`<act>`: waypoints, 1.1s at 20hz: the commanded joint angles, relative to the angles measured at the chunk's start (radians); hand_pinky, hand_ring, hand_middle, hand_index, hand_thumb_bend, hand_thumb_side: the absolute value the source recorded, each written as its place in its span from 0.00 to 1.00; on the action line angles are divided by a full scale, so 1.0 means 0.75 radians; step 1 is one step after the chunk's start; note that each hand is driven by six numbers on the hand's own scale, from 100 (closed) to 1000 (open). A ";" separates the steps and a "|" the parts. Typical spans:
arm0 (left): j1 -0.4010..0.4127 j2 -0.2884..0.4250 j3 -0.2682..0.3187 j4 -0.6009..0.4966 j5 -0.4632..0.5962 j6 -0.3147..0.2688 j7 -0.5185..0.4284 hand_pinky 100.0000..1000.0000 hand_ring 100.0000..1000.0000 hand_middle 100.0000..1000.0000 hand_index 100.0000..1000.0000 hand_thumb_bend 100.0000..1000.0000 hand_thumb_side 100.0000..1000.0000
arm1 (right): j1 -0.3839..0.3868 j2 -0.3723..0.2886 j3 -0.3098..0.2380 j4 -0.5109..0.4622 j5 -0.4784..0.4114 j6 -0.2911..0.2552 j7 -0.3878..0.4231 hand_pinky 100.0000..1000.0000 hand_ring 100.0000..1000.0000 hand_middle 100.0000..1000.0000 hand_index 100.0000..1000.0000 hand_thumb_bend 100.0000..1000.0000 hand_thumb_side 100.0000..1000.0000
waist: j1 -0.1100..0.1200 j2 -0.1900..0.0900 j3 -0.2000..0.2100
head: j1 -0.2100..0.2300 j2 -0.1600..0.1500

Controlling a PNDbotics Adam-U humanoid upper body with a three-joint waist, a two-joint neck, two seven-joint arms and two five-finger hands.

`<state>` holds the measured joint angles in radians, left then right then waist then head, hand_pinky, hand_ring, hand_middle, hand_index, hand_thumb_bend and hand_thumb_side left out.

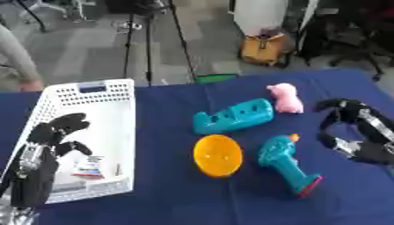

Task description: Pick up objects on the table and place them in the box.

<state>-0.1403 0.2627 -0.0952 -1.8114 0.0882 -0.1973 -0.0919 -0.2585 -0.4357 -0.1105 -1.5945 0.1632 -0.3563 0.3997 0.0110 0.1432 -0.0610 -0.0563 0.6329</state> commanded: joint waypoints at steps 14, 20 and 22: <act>-0.016 0.012 -0.004 -0.014 0.009 0.000 -0.008 0.44 0.79 0.77 0.77 0.22 1.00 | -0.140 -0.117 0.071 -0.004 0.050 -0.101 0.050 0.60 0.53 0.76 0.84 0.50 0.53 | -0.004 -0.024 0.004 | -0.025 -0.002; -0.017 0.012 -0.010 -0.012 0.011 0.001 -0.013 0.44 0.79 0.77 0.77 0.22 1.00 | -0.259 -0.162 0.169 0.085 0.104 -0.211 0.102 0.61 0.55 0.78 0.85 0.52 0.53 | -0.005 -0.025 0.012 | -0.056 -0.007; -0.017 0.012 -0.011 -0.012 0.012 0.001 -0.015 0.44 0.80 0.77 0.77 0.22 1.00 | -0.289 -0.165 0.194 0.119 0.119 -0.245 0.116 0.62 0.56 0.79 0.85 0.53 0.53 | -0.005 -0.026 0.013 | -0.063 -0.008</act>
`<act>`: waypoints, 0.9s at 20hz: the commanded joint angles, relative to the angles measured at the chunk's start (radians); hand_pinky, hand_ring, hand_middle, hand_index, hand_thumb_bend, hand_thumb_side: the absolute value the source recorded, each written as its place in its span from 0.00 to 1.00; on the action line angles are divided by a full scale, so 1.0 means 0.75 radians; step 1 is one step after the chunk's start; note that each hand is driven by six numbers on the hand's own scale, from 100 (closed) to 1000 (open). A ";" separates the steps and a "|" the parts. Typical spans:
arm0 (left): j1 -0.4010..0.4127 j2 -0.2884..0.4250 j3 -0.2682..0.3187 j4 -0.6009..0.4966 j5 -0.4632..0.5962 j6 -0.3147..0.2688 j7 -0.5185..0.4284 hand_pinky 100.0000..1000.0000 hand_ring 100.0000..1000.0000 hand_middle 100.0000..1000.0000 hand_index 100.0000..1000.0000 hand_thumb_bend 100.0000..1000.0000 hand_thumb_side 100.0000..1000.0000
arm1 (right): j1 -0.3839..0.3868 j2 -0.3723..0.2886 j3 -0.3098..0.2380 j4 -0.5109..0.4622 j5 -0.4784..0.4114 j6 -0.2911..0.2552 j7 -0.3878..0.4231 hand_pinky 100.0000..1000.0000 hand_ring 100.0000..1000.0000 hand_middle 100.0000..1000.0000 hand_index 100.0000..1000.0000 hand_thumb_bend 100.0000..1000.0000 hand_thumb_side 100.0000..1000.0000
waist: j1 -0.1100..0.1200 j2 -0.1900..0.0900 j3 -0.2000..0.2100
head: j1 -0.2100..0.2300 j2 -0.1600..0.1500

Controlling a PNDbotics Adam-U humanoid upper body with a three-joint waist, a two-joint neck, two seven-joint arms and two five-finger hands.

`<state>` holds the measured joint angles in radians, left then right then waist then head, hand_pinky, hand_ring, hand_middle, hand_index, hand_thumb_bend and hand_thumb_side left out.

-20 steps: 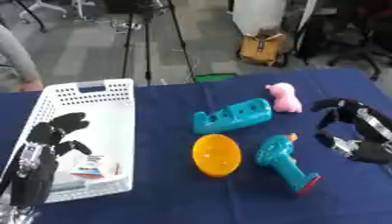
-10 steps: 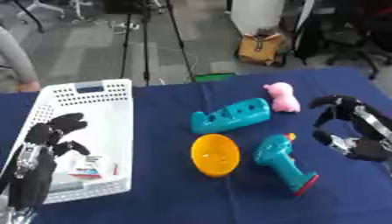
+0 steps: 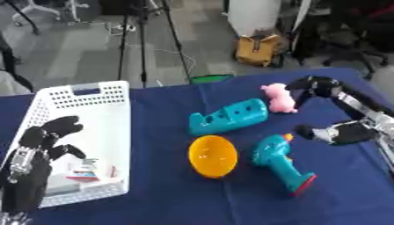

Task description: Pick up objects on the table and place them in the box.

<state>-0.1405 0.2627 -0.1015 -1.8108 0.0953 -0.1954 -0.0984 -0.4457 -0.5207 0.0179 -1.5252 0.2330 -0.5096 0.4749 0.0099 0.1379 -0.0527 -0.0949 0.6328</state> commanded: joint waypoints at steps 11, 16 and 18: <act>-0.027 0.008 -0.017 -0.017 0.010 -0.001 -0.022 0.44 0.80 0.77 0.77 0.21 1.00 | -0.280 0.003 0.170 0.307 0.305 -0.356 0.152 0.74 0.73 0.85 0.87 0.57 0.54 | 0.010 -0.015 0.038 | -0.042 -0.010; -0.029 0.006 -0.019 -0.017 0.012 0.000 -0.025 0.44 0.80 0.77 0.77 0.21 1.00 | -0.322 0.044 0.171 0.409 0.406 -0.435 0.142 0.75 0.73 0.85 0.87 0.57 0.54 | 0.011 -0.014 0.045 | -0.047 -0.009; -0.029 0.005 -0.020 -0.016 0.013 0.000 -0.026 0.44 0.80 0.77 0.77 0.21 1.00 | -0.332 0.063 0.171 0.435 0.426 -0.447 0.135 0.75 0.73 0.85 0.88 0.57 0.54 | 0.011 -0.014 0.049 | -0.048 -0.007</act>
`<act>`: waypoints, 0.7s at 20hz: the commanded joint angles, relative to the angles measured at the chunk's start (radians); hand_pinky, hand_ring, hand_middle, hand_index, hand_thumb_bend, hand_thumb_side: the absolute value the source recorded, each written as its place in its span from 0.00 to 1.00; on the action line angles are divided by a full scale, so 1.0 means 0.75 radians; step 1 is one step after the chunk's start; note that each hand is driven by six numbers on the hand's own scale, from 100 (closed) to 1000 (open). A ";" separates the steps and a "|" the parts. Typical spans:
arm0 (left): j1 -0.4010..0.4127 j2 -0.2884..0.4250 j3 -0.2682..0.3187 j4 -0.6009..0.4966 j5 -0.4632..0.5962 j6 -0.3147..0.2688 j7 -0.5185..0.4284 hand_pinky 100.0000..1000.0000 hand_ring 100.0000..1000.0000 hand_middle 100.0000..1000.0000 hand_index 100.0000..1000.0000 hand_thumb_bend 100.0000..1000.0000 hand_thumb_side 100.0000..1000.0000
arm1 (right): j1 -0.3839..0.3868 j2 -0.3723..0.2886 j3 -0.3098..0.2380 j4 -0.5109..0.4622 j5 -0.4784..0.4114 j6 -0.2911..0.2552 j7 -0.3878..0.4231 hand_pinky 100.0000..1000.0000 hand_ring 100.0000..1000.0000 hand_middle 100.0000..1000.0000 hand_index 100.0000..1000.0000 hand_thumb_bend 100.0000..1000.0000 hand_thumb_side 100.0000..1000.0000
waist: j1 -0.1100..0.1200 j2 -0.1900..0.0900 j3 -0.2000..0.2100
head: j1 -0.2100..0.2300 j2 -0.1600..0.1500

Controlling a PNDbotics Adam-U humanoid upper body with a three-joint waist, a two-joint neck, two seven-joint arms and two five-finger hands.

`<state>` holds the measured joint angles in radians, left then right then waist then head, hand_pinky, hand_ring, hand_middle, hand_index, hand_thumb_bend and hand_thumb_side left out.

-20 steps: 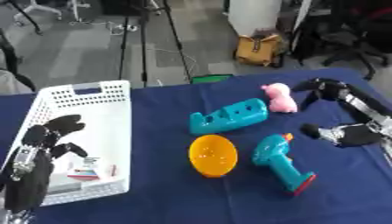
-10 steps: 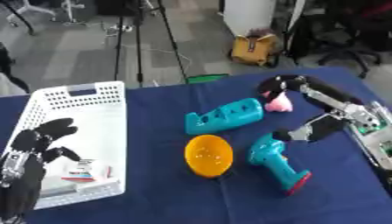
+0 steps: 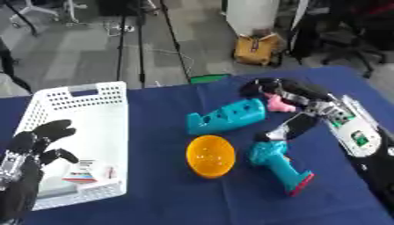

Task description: Pick up objects on the table and place them in the box.

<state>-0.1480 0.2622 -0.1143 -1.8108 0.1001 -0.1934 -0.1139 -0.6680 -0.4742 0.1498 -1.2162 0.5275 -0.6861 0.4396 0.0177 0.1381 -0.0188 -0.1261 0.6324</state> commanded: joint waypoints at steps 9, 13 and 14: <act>-0.022 0.004 -0.006 -0.016 0.009 -0.002 -0.011 0.44 0.80 0.77 0.77 0.21 1.00 | -0.062 0.083 0.020 0.100 0.142 -0.264 0.174 0.76 0.75 0.85 0.88 0.58 0.55 | 0.000 -0.017 0.022 | -0.012 -0.004; -0.024 0.003 -0.008 -0.016 0.010 -0.002 -0.013 0.44 0.80 0.77 0.77 0.21 1.00 | -0.070 0.127 0.040 0.128 0.178 -0.287 0.175 0.76 0.75 0.85 0.88 0.57 0.56 | 0.002 -0.016 0.030 | -0.017 -0.003; -0.024 0.003 -0.009 -0.016 0.010 -0.002 -0.013 0.44 0.80 0.77 0.77 0.21 1.00 | -0.074 0.136 0.046 0.131 0.183 -0.291 0.177 0.76 0.75 0.86 0.88 0.57 0.56 | 0.002 -0.016 0.032 | -0.019 -0.003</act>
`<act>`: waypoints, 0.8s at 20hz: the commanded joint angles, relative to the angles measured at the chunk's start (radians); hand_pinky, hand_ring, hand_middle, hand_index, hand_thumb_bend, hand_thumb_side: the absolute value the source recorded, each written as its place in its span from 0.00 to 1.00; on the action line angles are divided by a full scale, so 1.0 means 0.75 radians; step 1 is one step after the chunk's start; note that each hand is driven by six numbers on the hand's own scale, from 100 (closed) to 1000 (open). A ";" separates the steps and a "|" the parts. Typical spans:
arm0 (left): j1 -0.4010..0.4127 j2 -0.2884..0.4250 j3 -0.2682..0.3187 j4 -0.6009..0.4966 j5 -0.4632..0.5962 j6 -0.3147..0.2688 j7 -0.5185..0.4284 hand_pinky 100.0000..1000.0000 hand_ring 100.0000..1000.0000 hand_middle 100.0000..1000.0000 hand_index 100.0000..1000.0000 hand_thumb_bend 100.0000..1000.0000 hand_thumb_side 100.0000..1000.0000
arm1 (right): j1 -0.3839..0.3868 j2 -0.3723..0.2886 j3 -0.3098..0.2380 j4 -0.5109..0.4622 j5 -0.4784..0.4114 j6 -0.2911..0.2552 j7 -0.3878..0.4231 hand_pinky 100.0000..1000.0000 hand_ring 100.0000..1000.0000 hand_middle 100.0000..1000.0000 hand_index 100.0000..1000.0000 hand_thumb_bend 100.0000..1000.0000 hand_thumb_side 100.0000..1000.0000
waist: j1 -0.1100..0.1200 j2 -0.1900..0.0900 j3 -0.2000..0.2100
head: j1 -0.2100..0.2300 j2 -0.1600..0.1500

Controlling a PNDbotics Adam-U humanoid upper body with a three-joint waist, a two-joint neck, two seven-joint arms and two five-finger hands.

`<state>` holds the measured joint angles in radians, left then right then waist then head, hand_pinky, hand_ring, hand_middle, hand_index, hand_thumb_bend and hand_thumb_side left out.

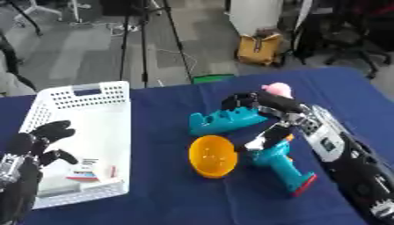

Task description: Pick up objects on the table and place them in the box.

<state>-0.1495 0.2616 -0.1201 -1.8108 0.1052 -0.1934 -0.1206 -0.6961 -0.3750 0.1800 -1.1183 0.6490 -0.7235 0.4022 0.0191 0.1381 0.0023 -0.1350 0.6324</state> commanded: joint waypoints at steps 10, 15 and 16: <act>-0.025 0.001 -0.005 -0.015 0.005 -0.001 -0.008 0.44 0.80 0.77 0.77 0.21 1.00 | -0.054 0.066 0.058 0.006 0.033 -0.245 0.270 0.76 0.76 0.86 0.89 0.56 0.56 | 0.002 -0.014 0.017 | -0.015 -0.001; -0.026 -0.001 -0.005 -0.015 0.004 -0.001 -0.010 0.44 0.80 0.77 0.77 0.21 1.00 | -0.046 0.090 0.080 0.023 0.052 -0.245 0.301 0.77 0.76 0.85 0.89 0.56 0.57 | 0.003 -0.012 0.019 | -0.019 0.000; -0.027 -0.001 -0.006 -0.015 0.005 -0.001 -0.010 0.44 0.80 0.77 0.77 0.21 1.00 | -0.045 0.095 0.084 0.027 0.055 -0.245 0.306 0.78 0.77 0.86 0.89 0.57 0.58 | 0.003 -0.012 0.019 | -0.019 0.000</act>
<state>-0.1544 0.2540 -0.1258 -1.8108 0.1055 -0.1933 -0.1232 -0.7127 -0.3001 0.2420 -1.0941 0.6799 -0.7031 0.4226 0.0201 0.1391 0.0149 -0.1458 0.6326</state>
